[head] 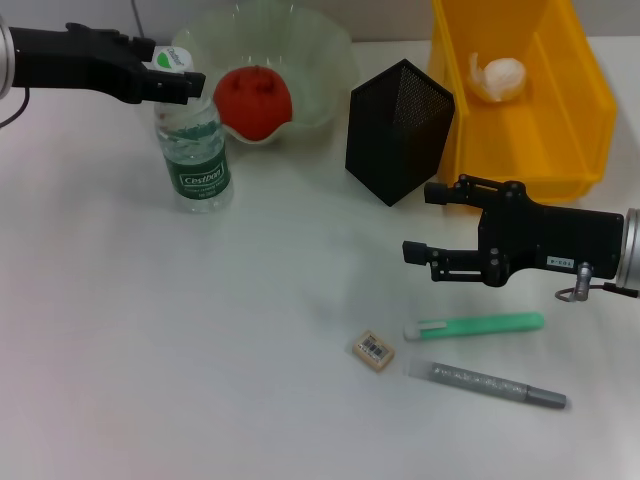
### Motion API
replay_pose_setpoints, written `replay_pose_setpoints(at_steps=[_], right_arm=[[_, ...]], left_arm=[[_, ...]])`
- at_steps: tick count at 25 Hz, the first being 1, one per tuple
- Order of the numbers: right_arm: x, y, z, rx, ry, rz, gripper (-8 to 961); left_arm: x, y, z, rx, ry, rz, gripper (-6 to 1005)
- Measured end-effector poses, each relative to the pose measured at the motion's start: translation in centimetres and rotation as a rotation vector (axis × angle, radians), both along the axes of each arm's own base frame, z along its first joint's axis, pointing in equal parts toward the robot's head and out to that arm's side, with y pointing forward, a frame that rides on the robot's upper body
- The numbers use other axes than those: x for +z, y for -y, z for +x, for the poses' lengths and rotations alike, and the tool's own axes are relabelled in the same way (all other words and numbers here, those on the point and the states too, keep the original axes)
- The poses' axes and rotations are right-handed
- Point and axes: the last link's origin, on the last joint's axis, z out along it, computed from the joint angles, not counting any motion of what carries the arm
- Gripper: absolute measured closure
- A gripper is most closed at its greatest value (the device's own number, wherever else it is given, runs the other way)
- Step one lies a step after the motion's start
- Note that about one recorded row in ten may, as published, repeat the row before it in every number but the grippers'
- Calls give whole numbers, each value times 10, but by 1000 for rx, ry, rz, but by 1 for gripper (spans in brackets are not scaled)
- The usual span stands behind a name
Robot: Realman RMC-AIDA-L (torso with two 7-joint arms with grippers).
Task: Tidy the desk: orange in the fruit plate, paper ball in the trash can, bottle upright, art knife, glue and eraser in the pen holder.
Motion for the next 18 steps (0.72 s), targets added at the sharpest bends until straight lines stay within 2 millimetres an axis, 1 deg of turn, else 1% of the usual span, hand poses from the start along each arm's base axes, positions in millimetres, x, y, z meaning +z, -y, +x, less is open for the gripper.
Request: replay_pose_setpoints(at_steps=[5,7,8,9,10,11,13,14,15,16,18], right_arm=[[0,0,0,0,0,0,124],[1,0,1,-1,2,1,124],[1,0,1,-1,2,1,124],[1,0,1,-2,2,1,124],[1,0,1,-2,2,1,124],[1,0,1,-2,1,1,124],[1,0,1,-2,0,0,124],[1,0,1,-3,-2,1,124],[1,0,1,-3,-2,1,124],[2,0,0,-4,-3,1,124],[2,-1,0,-6,-7,3,124]], left_arm=[[1,2,4,-14,37,-3,178],[5,5,10,-52,101,5,164],[5,5,10,-52,101,5,164],[11,8,14,-87,167,17,164],[11,8,14,-87,167,17,164],[15,11,17,-108,217,27,164],[24,19,21,-159,320,42,164],[31,31,24,-225,420,42,164],[31,31,24,-225,420,42,163],[33,36,24,-253,453,34,163],[32,53,22,-333,531,-8,163]])
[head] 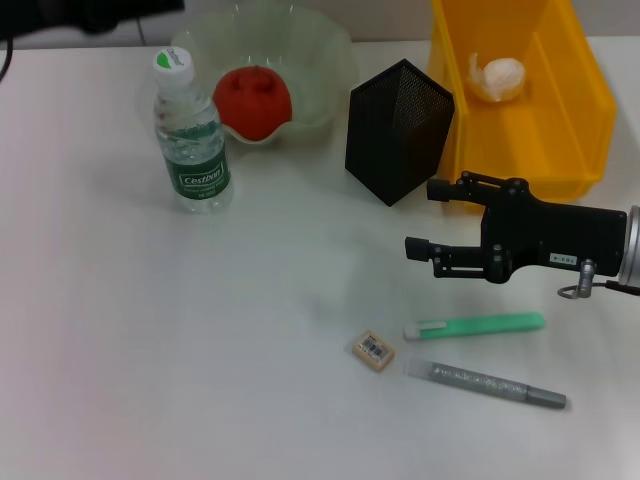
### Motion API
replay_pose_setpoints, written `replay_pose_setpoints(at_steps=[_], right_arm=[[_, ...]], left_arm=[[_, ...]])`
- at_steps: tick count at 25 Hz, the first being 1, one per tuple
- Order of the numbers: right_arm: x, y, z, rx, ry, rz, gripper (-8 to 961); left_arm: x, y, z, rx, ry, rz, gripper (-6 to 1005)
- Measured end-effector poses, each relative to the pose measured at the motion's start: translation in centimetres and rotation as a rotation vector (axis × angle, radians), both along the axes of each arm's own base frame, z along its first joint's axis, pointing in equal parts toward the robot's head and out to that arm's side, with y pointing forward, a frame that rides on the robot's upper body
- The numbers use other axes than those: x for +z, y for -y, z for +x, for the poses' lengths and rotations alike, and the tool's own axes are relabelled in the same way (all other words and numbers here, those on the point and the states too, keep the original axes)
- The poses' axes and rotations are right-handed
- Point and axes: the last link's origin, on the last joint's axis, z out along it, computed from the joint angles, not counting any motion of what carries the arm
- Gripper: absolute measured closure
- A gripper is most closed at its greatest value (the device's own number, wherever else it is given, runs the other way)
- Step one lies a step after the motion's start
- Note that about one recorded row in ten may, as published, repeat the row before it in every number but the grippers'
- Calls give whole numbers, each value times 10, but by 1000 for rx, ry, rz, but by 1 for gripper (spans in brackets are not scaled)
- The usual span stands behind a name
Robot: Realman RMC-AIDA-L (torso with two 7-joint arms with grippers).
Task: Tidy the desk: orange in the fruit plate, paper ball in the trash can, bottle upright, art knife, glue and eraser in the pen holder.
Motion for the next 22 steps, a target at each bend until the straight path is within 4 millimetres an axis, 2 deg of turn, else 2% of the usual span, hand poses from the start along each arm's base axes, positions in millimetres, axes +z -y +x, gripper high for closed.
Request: replay_pose_setpoints(at_steps=[2,4,5,9,12,18,22], right_arm=[[0,0,0,-2,-4,-1,124],[1,0,-2,2,-11,-7,124],[1,0,-2,2,-11,-7,124],[3,0,-3,-2,-20,-18,124],[4,0,-4,-3,-26,-25,124],[11,1,-6,0,-48,-54,125],[14,0,-7,-7,-51,-65,125]], left_arm=[[-9,15,-9,-74,37,-40,163],[-24,35,-32,-143,93,-60,163],[-24,35,-32,-143,93,-60,163],[-41,59,-64,-193,93,-51,164],[-45,64,-71,-199,77,-51,164],[-66,86,-101,-183,-26,-129,163],[-73,95,-111,-185,-61,-120,164]])
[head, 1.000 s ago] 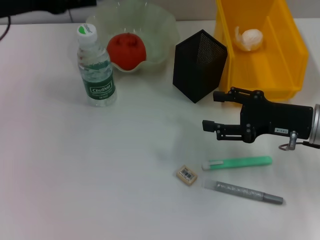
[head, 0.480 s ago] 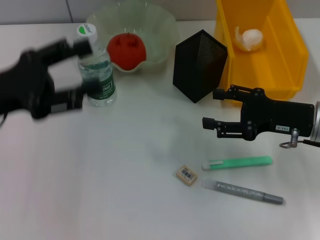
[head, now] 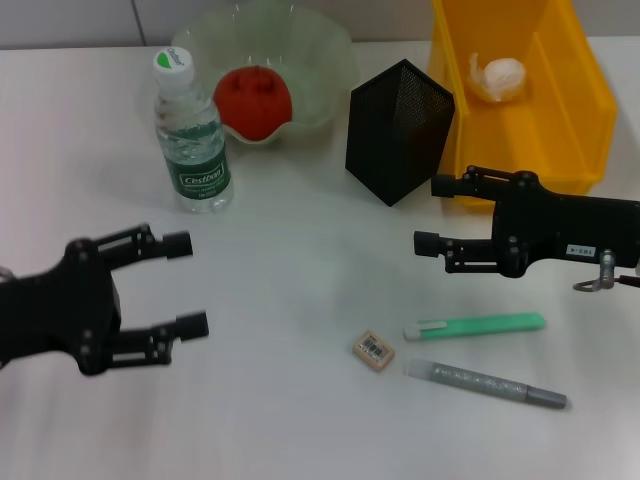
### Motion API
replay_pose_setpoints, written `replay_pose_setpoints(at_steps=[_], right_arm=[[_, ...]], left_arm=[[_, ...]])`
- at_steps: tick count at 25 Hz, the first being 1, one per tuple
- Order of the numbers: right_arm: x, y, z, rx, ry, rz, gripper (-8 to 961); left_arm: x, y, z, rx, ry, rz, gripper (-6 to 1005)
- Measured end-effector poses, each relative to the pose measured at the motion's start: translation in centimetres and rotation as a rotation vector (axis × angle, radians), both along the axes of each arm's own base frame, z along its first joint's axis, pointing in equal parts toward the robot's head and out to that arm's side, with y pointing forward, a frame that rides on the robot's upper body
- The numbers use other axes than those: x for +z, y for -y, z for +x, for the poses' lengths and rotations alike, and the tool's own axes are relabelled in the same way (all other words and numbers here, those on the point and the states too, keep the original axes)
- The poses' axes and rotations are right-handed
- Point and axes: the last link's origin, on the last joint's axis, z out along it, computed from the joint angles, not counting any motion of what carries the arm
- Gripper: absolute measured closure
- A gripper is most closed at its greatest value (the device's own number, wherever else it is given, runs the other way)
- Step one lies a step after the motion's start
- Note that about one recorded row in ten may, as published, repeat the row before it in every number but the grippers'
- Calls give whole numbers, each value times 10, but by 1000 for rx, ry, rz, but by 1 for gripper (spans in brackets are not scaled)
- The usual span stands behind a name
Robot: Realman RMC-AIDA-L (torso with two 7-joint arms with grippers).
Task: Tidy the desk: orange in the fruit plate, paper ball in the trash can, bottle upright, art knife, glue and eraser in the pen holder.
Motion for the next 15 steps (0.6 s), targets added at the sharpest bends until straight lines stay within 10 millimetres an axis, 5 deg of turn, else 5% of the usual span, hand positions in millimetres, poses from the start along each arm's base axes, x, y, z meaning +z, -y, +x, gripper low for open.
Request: replay_pose_setpoints(at_steps=[15], right_arm=[[5,-2,0,-20,5,-40,124]], left_arm=[[-35,13,-27,41,-170,-10,164]])
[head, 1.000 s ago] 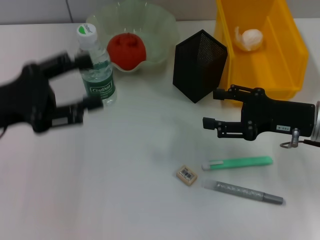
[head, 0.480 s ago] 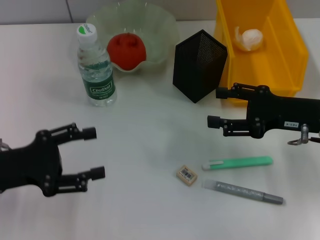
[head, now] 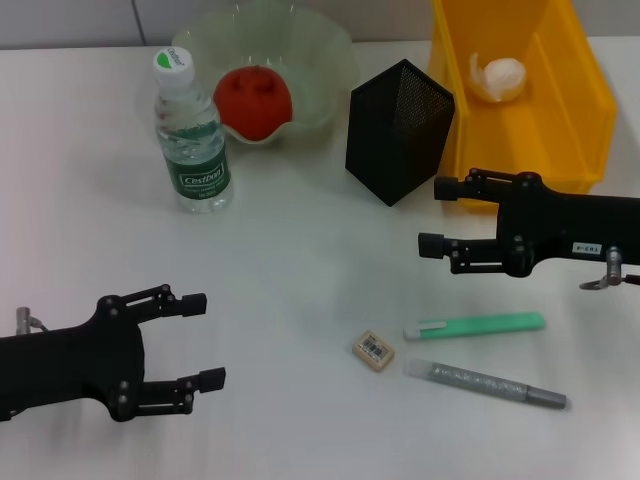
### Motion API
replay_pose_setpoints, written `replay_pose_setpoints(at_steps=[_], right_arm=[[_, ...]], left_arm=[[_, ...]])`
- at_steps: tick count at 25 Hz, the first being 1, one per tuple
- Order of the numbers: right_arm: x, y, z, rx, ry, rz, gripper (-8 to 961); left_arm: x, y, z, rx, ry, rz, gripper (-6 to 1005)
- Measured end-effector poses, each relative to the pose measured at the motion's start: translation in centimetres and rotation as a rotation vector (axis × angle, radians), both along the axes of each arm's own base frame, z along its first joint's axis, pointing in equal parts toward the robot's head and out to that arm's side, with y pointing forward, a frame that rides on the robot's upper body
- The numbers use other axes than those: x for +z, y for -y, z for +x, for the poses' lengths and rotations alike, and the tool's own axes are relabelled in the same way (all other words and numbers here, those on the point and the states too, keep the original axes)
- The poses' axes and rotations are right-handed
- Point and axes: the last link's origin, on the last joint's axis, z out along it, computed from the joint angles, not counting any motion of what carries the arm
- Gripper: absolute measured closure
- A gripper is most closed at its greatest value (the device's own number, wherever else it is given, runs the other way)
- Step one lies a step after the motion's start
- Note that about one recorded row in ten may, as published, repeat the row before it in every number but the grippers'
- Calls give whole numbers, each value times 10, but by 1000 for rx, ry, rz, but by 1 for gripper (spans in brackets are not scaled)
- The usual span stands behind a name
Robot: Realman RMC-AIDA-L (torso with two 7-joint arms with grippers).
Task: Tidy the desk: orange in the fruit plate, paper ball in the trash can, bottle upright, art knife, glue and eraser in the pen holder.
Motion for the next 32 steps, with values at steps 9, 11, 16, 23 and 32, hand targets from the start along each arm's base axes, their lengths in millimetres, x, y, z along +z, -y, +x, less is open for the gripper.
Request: replay_pose_setpoints(at_steps=[9,11,16,23,32], right_arm=[[-1,0,0,-5,2,-7,125],[-1,0,0,-4,2,-8,125],[-1,0,0,-4,2,-8,125],[1,-2,-3,2,-4,-9,125],[37,-16,-32,87,65,-104,125]], left_arm=[[-2,0,0,-1,-1,1,166],[-3,1,0,-1,0,1,167],[-4,1,1,-1,2,0,167],[-5,1,2,-3,5,-1,167],[-5,0,3,-9,9,1,167]])
